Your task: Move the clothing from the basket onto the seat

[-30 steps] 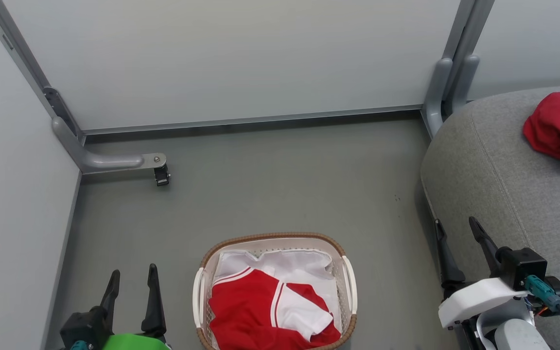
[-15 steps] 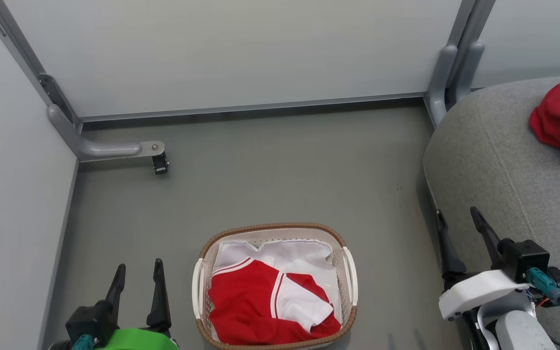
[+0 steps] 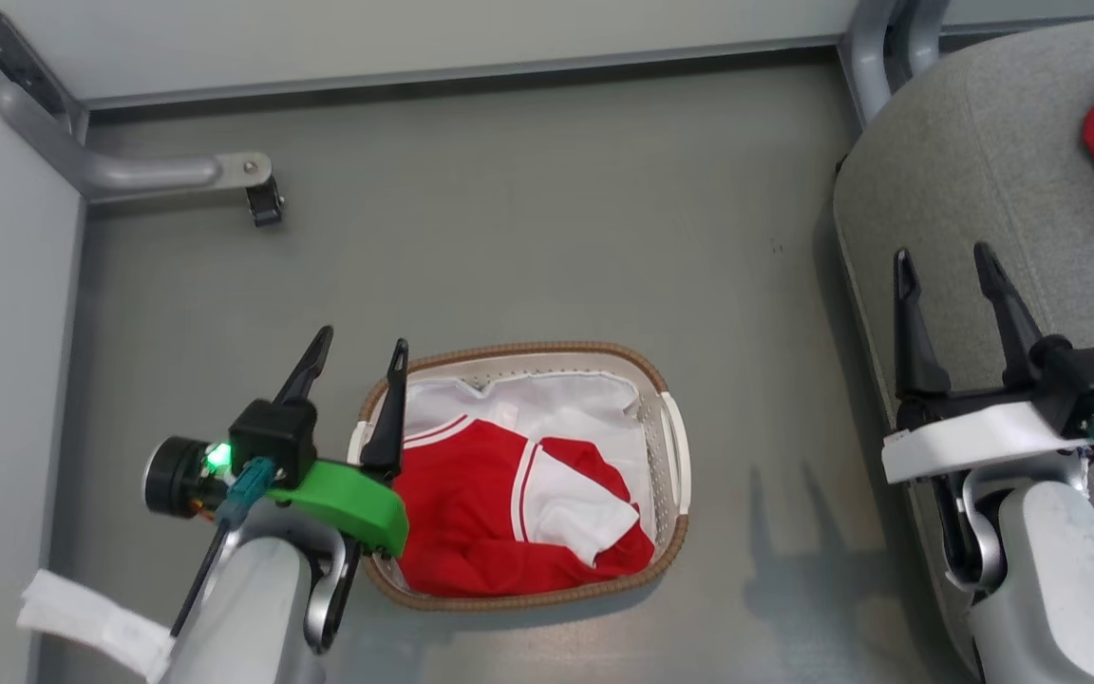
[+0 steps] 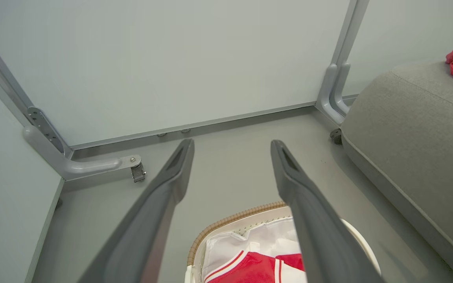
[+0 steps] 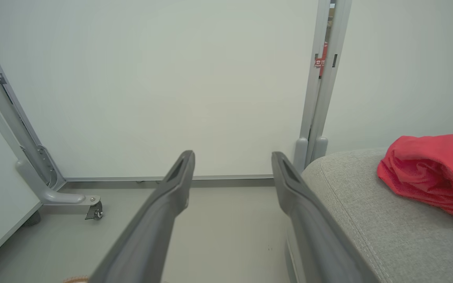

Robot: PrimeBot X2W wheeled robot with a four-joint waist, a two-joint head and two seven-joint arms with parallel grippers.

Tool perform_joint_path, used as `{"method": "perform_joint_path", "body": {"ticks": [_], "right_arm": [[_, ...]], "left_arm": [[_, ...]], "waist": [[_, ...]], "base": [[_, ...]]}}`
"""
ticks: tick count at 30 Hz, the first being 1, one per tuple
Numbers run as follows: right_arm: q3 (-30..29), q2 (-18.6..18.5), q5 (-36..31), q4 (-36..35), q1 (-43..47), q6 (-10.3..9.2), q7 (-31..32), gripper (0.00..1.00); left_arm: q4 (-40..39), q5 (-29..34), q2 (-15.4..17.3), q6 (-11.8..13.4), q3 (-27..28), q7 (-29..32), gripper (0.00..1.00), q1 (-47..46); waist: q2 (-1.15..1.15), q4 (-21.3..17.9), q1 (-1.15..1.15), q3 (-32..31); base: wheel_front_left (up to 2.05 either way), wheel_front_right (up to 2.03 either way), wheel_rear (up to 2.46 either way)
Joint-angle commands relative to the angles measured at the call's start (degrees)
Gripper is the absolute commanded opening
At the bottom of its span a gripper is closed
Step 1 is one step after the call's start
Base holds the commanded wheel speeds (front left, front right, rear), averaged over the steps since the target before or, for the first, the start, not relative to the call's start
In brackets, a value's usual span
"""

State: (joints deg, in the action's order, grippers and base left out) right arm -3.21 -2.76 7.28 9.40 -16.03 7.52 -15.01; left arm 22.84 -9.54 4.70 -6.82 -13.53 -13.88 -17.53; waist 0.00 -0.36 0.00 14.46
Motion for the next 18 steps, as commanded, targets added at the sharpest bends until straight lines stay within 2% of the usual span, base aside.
{"method": "perform_joint_path", "body": {"ticks": [1, 5, 10, 15, 18], "right_arm": [[-0.1, -0.2, -0.3, -0.7, -2.0, -0.06, -0.2, 1.00], [-0.2, -0.2, 0.6, -2.4, -5.9, -0.06, -0.2, 1.00], [0.6, -0.2, 2.4, -4.1, -10.1, -0.06, -0.2, 1.00], [1.5, -0.2, 4.2, -5.3, -12.4, -0.06, -0.2, 1.00], [2.1, -0.2, 5.2, -5.9, -13.4, -0.06, -0.2, 1.00]], "left_arm": [[1.6, 1.1, 0.8, -0.3, -1.4, 0.5, 1.00, -3.2], [8.1, 2.4, 1.8, -0.6, -7.1, 2.0, 1.00, -10.9], [16.9, 0.8, 4.1, -0.6, -17.4, 4.8, 1.00, -19.1], [23.5, -2.2, 5.3, -0.6, -26.0, 6.6, 1.00, -24.7], [27.2, -2.6, 6.9, -0.6, -33.2, 8.7, 1.00, -27.1]], "waist": [[0.00, -3.0, 0.00, 9.2], [0.00, -5.6, 0.00, 15.4], [0.00, -9.4, 0.00, 22.8], [0.00, -12.6, 0.00, 28.3], [0.00, -14.5, 0.00, 31.1]], "base": [[0.00, 0.00, 0.00], [0.00, 0.00, 0.00], [0.00, 0.00, 0.00], [0.00, 0.00, 0.00], [0.00, 0.00, 0.00]]}}
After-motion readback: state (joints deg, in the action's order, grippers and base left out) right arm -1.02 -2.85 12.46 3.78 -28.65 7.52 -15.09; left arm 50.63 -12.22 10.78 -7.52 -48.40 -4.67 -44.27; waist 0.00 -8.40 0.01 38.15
